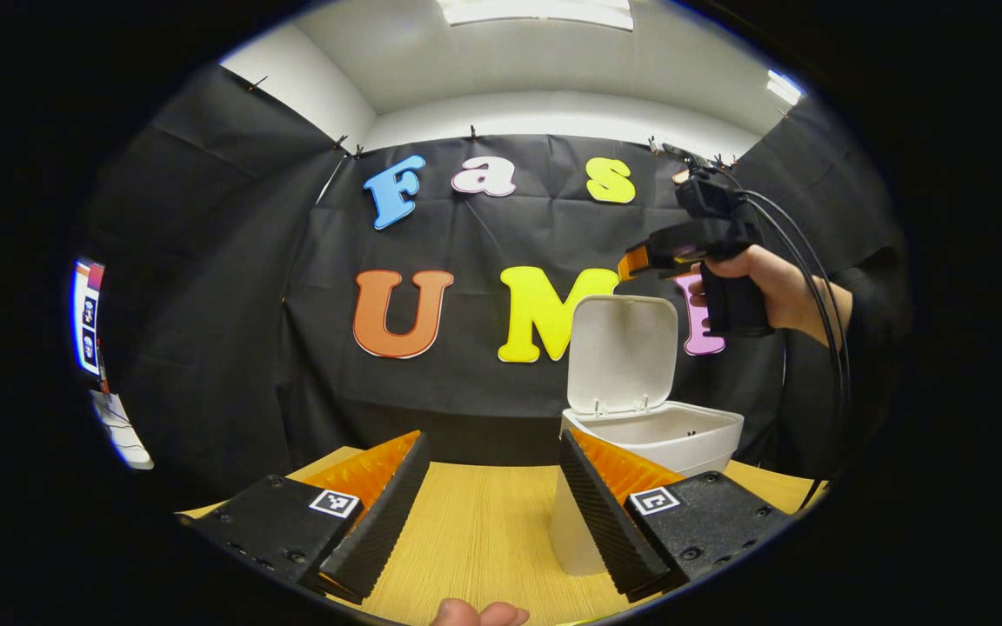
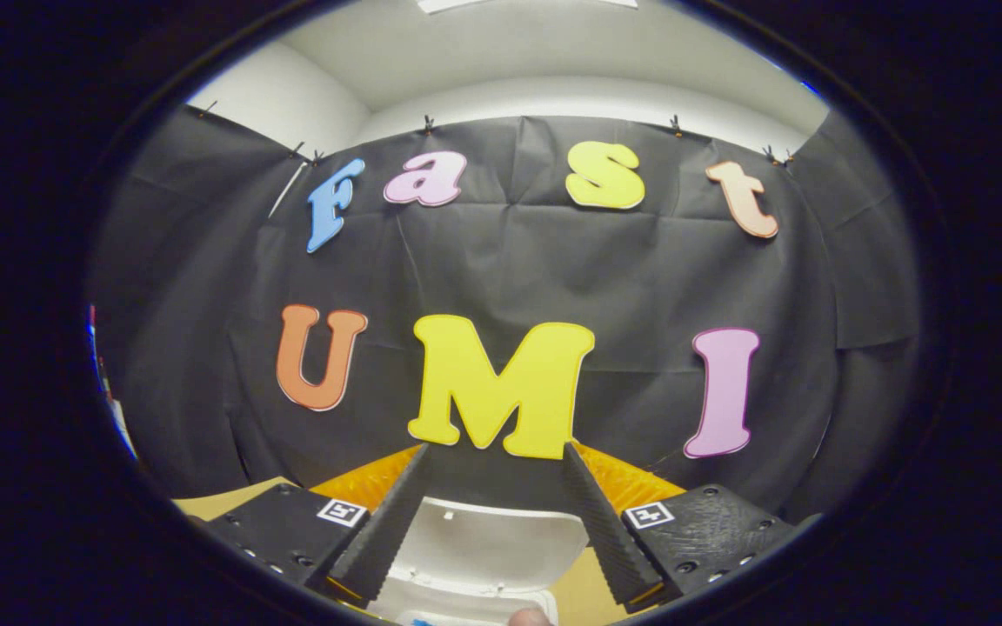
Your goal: Press the lid of the desktop garbage bin to open it, pick up the crumpled paper on the desktop and throw it into the bin, then pick up the pop can on the desktop and drop it into the bin, and finally close the garbage bin lid.
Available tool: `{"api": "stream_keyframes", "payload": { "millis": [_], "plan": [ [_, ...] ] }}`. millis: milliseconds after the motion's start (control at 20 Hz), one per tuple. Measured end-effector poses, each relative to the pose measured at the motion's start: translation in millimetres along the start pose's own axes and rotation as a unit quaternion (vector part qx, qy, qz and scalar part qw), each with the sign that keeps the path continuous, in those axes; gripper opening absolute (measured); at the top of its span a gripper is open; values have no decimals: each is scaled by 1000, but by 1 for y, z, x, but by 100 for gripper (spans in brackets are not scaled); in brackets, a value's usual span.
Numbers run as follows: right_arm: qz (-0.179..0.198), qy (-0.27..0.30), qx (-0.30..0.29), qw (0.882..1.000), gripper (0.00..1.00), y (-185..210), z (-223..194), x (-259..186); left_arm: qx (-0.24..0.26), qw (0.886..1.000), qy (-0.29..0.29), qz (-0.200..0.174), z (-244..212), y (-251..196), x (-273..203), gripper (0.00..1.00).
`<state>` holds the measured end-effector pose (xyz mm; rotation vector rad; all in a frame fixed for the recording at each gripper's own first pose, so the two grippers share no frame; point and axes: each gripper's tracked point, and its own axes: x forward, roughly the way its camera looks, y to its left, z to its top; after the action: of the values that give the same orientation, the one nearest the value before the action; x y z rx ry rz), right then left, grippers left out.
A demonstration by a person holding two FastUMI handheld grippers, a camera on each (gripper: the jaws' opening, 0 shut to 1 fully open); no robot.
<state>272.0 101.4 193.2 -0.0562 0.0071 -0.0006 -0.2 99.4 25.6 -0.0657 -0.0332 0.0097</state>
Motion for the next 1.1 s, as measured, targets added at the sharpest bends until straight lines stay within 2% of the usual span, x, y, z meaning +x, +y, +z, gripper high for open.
{"api": "stream_keyframes", "payload": {
  "millis": [50, 150, 200, 400, 450, 500, 550, 600, 650, 850, 1100],
  "plan": [
    [5, 7, 12, 1000, 96, 2, -5, 4, 2, 1000, 0, 3, -1, 2, -1, 96],
    [1, 14, 21, 1000, 87, -2, -9, 11, 1, 1000, 4, 8, -4, 6, -2, 97],
    [-2, 16, 19, 1000, 92, -4, -11, 14, -1, 1000, 7, 9, -6, 8, 0, 97],
    [7, 32, 53, 998, 92, -1, -18, 17, -4, 1000, 15, 10, -11, 6, 0, 97],
    [9, 37, 60, 997, 95, -1, -20, 15, -3, 1000, 15, 11, -10, 6, 0, 97],
    [11, 39, 59, 997, 91, 0, -20, 13, -3, 1000, 15, 11, -10, 5, 0, 97],
    [11, 41, 59, 997, 94, 0, -20, 12, -2, 1000, 14, 11, -10, 4, 0, 97],
    [12, 43, 60, 997, 91, 1, -22, 10, 1, 1000, 14, 13, -9, 4, -1, 97],
    [12, 45, 58, 997, 89, 1, -21, 6, 7, 1000, 14, 16, -10, 4, 0, 97],
    [24, 56, 39, 997, 94, 5, -26, -13, 11, 1000, 15, 19, -10, 0, 0, 97],
    [57, 102, 55, 992, 89, 19, -51, -51, 17, 1000, 18, 18, -16, -11, -2, 97]
  ]
}}
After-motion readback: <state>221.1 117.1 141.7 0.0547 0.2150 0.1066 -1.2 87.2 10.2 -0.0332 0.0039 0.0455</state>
